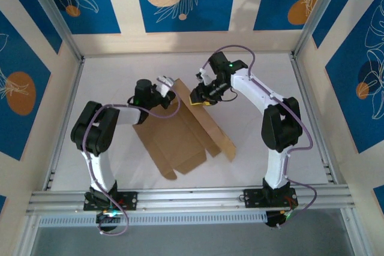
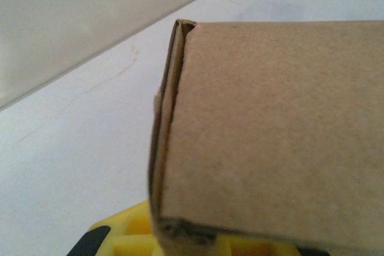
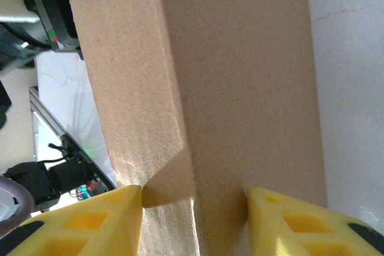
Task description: Fold the paper box
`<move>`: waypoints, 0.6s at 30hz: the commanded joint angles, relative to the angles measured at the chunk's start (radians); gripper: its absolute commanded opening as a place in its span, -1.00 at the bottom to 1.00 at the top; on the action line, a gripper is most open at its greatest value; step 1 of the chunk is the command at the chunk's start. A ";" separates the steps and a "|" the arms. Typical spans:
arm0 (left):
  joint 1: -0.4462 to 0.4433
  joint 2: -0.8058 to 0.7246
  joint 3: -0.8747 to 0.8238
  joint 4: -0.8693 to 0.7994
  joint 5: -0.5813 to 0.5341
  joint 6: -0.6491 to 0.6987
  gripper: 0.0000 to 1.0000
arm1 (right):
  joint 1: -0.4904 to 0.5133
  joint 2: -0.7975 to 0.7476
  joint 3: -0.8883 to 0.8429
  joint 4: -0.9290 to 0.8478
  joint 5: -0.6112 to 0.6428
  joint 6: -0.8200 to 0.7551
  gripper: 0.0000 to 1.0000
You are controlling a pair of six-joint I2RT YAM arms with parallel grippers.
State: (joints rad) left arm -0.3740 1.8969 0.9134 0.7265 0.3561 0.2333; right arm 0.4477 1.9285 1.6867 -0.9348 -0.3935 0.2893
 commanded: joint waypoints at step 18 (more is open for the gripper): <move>-0.101 -0.036 -0.079 0.080 -0.208 -0.068 -0.94 | -0.012 -0.022 -0.017 0.095 -0.257 0.083 0.08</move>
State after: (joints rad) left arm -0.4492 1.8729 0.8619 0.8047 0.1059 0.1577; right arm 0.4171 1.9305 1.6775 -0.8921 -0.4503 0.3515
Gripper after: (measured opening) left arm 0.108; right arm 0.535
